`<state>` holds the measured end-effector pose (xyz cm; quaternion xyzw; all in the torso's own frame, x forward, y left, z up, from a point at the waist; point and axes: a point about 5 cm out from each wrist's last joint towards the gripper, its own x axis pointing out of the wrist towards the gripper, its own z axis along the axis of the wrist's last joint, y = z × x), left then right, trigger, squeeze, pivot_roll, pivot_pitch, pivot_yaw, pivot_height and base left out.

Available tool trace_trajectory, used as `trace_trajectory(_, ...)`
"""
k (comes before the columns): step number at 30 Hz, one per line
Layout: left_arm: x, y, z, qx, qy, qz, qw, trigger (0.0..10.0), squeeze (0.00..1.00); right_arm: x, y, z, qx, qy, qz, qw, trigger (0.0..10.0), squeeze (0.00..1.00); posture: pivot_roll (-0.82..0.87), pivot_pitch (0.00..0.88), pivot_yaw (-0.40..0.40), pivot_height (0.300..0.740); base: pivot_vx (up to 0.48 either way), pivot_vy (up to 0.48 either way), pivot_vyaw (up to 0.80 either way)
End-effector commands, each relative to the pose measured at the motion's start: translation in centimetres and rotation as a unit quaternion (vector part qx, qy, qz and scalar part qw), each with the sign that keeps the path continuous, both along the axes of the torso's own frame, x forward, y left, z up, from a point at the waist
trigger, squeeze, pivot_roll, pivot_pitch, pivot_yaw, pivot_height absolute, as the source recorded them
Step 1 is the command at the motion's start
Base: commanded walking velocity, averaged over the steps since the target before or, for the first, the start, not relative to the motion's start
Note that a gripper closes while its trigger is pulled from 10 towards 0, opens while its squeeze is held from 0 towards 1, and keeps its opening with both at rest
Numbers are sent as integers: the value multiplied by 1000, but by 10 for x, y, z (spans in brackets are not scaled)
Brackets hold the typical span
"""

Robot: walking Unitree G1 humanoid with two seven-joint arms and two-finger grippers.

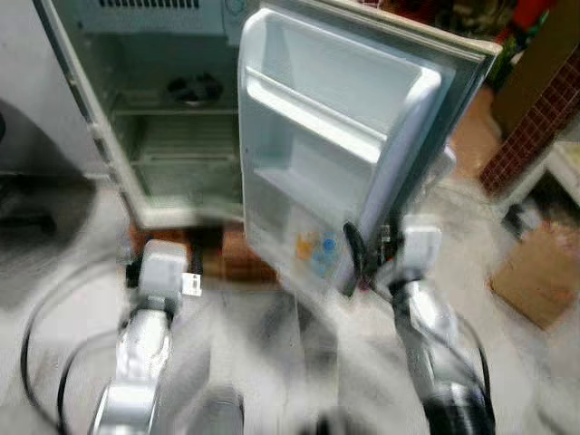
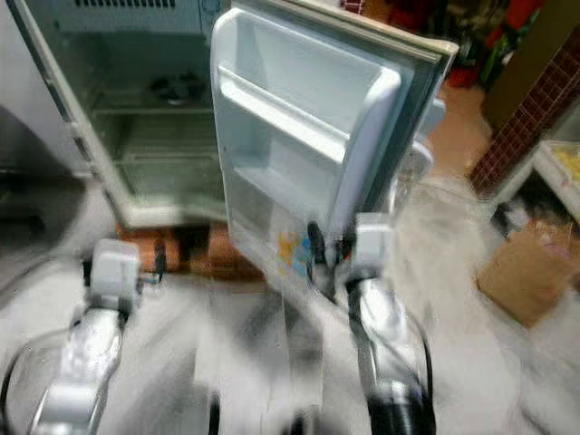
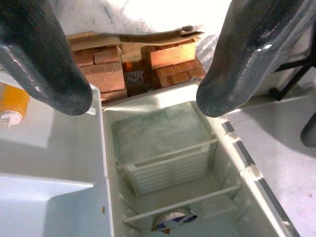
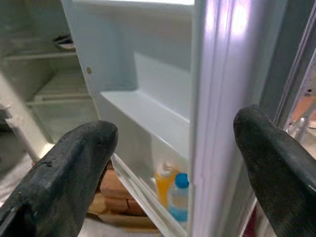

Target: Restocking fridge

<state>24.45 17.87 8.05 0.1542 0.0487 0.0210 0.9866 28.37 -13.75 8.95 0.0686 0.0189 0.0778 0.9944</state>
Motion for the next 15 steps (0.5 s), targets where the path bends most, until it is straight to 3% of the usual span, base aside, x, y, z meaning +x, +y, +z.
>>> trace_trajectory(1,2,-3,4,-2,-7,-5,1000,10000,0,5,-12,1,-25,-2,-31,999,10000,0,126,86,-68,740,0,0,0)
trace_trajectory(8,-2,3,-2,-1,12,5,1000,10000,0,22,-47,1,-71,16,-136,988,10000,0,141,87,-74,740,0,0,0)
trace_trajectory(11,-2,3,-2,-2,13,6,1000,10000,0,32,-52,3,-43,26,-151,987,10000,0,141,87,-75,740,0,0,0)
trace_trajectory(15,-2,2,-2,-3,15,4,1000,10000,0,50,-41,12,-11,26,-137,990,10000,0,139,85,-73,740,0,0,0)
